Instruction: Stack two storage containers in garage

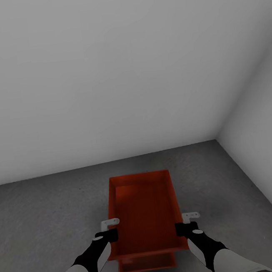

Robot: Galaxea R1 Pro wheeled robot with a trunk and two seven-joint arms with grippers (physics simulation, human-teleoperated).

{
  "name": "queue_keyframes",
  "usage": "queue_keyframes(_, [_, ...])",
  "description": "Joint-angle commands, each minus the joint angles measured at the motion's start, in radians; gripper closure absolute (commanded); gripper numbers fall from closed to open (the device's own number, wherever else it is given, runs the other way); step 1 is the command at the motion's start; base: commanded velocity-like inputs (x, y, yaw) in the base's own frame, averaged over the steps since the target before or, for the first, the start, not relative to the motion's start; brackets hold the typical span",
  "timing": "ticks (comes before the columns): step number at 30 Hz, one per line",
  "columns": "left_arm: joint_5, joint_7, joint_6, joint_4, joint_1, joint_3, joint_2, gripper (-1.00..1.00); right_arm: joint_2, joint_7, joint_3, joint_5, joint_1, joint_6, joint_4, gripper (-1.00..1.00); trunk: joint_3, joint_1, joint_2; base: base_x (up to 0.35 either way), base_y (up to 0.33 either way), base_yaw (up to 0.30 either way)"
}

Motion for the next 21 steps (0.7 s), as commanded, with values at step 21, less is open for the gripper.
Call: queue_keyframes(21, [-0.013,0.020,-0.029,-0.014,0.000,0.017,0.037,1.00,-0.002,-0.016,-0.001,-0.009,0.000,-0.003,0.004,1.00,-0.001,0.001,-0.002,0.029,0.049,0.000])
